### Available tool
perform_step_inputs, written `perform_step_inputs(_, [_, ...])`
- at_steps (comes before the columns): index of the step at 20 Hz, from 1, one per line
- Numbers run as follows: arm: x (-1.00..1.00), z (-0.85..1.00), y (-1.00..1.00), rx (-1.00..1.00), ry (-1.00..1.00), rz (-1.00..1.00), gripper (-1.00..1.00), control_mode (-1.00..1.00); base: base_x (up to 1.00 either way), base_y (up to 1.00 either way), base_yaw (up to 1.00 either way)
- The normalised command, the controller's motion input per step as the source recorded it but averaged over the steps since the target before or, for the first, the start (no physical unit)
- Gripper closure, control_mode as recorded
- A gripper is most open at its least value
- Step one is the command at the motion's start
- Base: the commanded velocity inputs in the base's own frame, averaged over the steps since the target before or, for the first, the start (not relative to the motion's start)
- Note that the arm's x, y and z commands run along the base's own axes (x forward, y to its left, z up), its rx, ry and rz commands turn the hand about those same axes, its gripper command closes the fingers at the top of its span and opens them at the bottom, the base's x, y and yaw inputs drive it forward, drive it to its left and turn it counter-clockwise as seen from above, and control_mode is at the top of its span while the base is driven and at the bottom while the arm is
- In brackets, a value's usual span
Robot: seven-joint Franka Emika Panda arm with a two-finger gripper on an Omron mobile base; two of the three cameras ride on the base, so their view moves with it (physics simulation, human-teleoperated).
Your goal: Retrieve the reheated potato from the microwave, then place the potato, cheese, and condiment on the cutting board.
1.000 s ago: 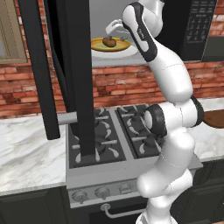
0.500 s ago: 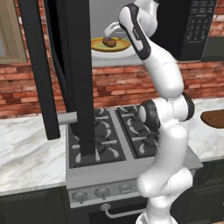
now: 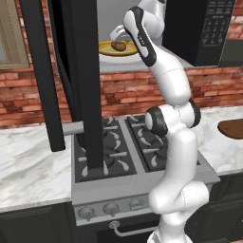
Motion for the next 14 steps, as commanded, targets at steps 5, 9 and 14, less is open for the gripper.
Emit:
perform_step_inputs(5, [0.02, -0.01, 0.11, 0.0, 0.0, 0.0, -1.0, -1.0, 0.0, 0.0, 0.0])
perform_step_inputs(9, [0.0, 0.0, 0.06, 0.0, 0.0, 0.0, -1.0, -1.0, 0.0, 0.0, 0.0])
perform_step_inputs(14, [0.0, -0.08, 0.01, -0.01, 0.0, 0.0, -1.0, -1.0, 0.0, 0.0, 0.0])
